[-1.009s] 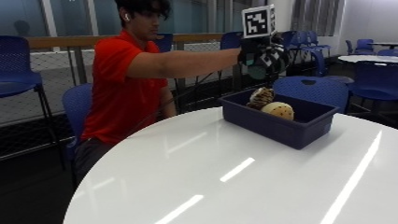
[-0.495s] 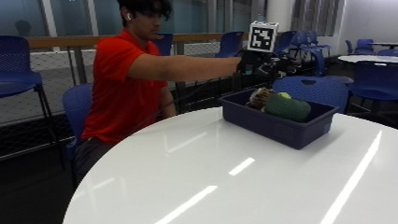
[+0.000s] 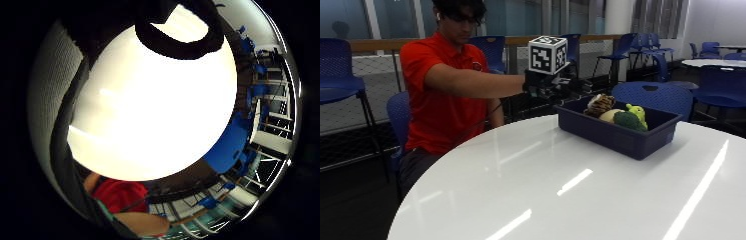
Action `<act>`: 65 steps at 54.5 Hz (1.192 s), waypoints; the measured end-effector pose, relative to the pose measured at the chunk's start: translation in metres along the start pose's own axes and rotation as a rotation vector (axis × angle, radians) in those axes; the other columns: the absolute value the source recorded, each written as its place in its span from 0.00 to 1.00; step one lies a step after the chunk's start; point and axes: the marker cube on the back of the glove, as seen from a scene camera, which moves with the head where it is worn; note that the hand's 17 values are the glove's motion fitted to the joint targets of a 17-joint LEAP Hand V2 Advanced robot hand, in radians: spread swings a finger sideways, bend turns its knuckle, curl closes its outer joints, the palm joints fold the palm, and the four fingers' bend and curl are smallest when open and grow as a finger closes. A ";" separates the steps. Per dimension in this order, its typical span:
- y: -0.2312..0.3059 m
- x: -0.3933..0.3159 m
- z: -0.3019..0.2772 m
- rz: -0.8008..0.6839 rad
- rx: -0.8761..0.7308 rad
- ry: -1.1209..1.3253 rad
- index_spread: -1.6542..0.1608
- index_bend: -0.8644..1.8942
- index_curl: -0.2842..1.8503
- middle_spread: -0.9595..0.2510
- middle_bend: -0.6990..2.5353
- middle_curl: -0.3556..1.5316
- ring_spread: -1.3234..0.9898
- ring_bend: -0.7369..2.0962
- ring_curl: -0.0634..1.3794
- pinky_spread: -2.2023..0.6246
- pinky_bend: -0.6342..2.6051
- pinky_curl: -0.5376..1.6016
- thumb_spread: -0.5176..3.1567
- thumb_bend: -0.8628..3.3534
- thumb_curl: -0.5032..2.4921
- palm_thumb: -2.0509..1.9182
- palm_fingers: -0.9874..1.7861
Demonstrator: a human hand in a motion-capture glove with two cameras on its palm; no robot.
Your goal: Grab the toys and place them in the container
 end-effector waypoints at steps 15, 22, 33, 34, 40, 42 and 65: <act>0.029 0.084 0.021 0.199 -0.030 0.066 0.74 0.36 0.23 0.78 0.26 0.33 0.59 0.31 0.20 0.81 0.47 0.40 0.42 0.19 0.25 0.50 0.27; 0.042 0.109 0.030 0.250 -0.033 0.060 0.74 0.36 0.24 0.79 0.26 0.33 0.59 0.31 0.19 0.81 0.46 0.40 0.44 0.19 0.25 0.50 0.28; 0.056 0.115 0.053 0.268 -0.059 0.016 0.74 0.37 0.24 0.78 0.26 0.32 0.59 0.31 0.18 0.80 0.45 0.40 0.45 0.20 0.25 0.51 0.28; 0.057 0.115 0.055 0.266 -0.062 0.010 0.74 0.37 0.24 0.78 0.26 0.32 0.59 0.31 0.18 0.80 0.45 0.40 0.45 0.20 0.25 0.51 0.28; 0.065 0.114 0.058 0.246 -0.071 -0.031 0.73 0.37 0.24 0.78 0.26 0.32 0.59 0.31 0.17 0.80 0.45 0.40 0.46 0.20 0.25 0.51 0.28; 0.066 0.114 0.057 0.242 -0.070 -0.036 0.73 0.37 0.25 0.78 0.26 0.32 0.59 0.31 0.17 0.80 0.45 0.40 0.46 0.20 0.25 0.51 0.28; 0.069 0.129 0.050 0.238 -0.038 -0.040 0.73 0.37 0.25 0.78 0.26 0.31 0.59 0.31 0.16 0.80 0.44 0.40 0.46 0.20 0.25 0.51 0.29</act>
